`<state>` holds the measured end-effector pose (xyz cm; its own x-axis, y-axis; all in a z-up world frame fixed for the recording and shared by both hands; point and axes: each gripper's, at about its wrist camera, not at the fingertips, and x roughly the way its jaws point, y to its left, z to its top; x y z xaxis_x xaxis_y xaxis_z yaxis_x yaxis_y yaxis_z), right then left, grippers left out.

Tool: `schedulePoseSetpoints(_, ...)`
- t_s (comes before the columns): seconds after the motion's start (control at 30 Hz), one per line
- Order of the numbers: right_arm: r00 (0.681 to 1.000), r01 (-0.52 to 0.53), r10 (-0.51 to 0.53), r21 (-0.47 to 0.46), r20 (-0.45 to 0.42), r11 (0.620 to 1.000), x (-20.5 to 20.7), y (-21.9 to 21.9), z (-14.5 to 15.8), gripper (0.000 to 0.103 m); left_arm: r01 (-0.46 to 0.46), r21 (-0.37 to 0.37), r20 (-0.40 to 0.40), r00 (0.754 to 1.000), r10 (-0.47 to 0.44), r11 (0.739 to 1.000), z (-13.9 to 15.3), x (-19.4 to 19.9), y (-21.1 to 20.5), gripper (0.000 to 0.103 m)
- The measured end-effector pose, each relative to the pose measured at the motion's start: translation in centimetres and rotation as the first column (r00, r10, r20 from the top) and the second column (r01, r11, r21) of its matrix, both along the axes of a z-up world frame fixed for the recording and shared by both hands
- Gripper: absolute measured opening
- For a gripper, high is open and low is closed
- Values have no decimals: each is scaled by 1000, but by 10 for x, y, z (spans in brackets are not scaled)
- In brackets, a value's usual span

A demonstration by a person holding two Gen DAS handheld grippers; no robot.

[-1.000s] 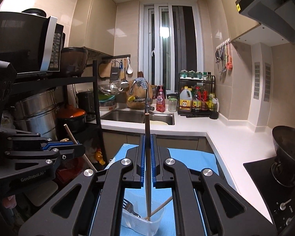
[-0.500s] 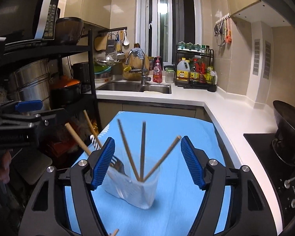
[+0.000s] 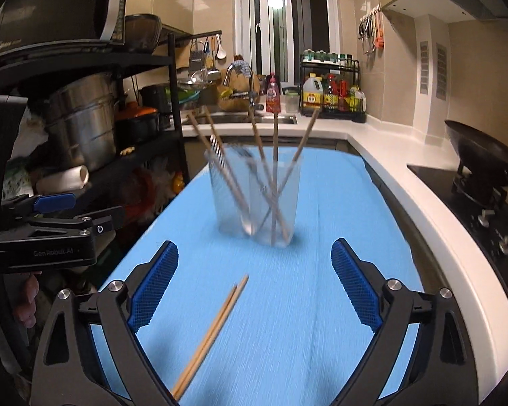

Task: Organize utensils
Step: 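Move both open tools back over the last two chopsticks on the cloth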

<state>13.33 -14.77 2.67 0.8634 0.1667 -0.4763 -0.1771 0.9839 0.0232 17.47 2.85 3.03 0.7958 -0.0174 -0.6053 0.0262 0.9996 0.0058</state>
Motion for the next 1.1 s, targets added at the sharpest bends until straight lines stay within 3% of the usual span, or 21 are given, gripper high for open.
schedulePoseSetpoints(0.13, 1000, 19, -19, 8, -18, 1000, -33, 0, -21, 91, -16, 29, -11, 1000, 16, 999, -23, -36, -1, 95)
schedulePoseSetpoints(0.5, 997, 28, -28, -10, -69, 1000, -94, 7, -66, 91, -43, 9, -69, 997, 43, 999, -69, -98, 2, 95)
schedulePoseSetpoints(1.1, 991, 30, -34, -27, -130, 999, -101, 19, -101, 91, -63, 34, -105, 992, 66, 997, -100, -124, 11, 95)
